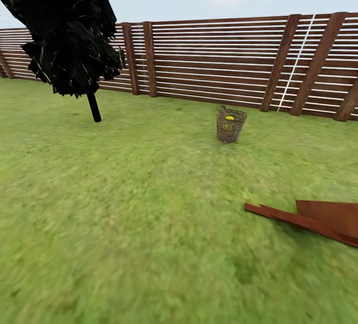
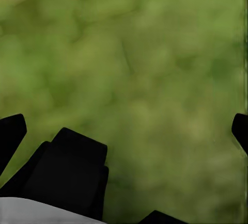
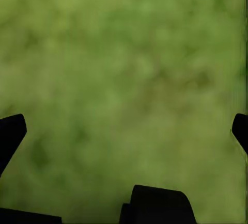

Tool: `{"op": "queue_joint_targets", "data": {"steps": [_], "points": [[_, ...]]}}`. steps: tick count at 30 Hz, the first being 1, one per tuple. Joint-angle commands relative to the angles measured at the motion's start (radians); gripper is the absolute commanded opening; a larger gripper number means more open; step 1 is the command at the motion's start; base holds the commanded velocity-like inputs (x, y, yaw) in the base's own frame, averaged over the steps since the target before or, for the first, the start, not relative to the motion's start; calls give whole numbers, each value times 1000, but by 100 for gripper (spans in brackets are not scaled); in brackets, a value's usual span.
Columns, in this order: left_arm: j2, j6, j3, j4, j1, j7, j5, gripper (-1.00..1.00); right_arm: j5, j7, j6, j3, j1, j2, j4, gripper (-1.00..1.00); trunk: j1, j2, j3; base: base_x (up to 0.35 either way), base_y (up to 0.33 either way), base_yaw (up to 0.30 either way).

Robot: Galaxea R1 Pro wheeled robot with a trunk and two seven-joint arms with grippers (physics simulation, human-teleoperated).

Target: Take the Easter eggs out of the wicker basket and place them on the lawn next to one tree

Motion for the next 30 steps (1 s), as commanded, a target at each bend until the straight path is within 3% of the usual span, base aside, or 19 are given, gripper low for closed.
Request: {"op": "queue_joint_targets", "data": {"steps": [1,30], "points": [[0,-3,1,0,0,2,4,100,5,-2,-3,2,-1,0,1,100,0,0,-1,314,-79,0],[-2,-1,0,0,0,2,3,100,4,-1,9,3,-1,1,14,100,0,0,-1,316,-45,4]]}}
